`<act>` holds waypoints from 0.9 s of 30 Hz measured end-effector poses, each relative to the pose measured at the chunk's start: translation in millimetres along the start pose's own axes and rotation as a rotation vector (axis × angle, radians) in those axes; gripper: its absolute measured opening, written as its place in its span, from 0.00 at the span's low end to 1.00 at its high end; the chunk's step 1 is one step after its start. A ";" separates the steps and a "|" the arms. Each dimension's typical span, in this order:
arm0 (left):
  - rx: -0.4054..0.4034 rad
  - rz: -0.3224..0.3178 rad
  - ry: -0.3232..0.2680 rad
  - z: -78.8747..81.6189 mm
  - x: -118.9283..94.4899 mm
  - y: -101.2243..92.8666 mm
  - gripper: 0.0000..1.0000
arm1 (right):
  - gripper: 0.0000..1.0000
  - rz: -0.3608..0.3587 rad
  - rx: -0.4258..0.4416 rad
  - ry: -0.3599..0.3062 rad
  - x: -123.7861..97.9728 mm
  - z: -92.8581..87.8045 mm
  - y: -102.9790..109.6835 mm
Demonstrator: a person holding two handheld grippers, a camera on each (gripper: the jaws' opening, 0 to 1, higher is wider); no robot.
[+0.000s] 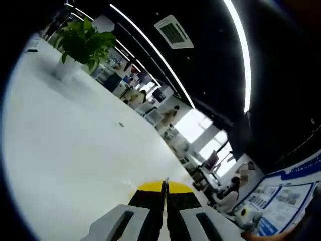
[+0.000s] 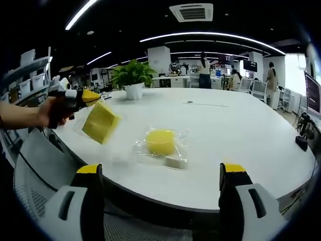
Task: Compare the silicone blocks by pressing each to a similar depth, holding the contact briefly, and releasing to observe deformation and rebound differences across the visible hardness samples.
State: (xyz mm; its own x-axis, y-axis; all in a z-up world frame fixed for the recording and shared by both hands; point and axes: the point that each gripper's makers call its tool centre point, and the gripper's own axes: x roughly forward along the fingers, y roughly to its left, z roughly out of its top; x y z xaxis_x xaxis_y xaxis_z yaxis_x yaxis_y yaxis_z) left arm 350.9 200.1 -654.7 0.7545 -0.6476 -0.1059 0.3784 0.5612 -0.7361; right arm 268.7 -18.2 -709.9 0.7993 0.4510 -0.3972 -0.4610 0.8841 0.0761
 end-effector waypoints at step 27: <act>-0.022 0.266 0.007 -1.6 13.5 107.7 0.00 | 0.89 -0.028 -0.032 0.065 2.8 -15.9 -4.5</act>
State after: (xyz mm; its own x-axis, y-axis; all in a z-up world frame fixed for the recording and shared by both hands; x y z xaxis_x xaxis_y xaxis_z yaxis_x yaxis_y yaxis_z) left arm 401.0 251.0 -736.5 0.8224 -0.4824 -0.3016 0.1558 0.7009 -0.6961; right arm 266.8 -22.8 -725.9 0.7860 0.4162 -0.4571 -0.4515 0.8916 0.0354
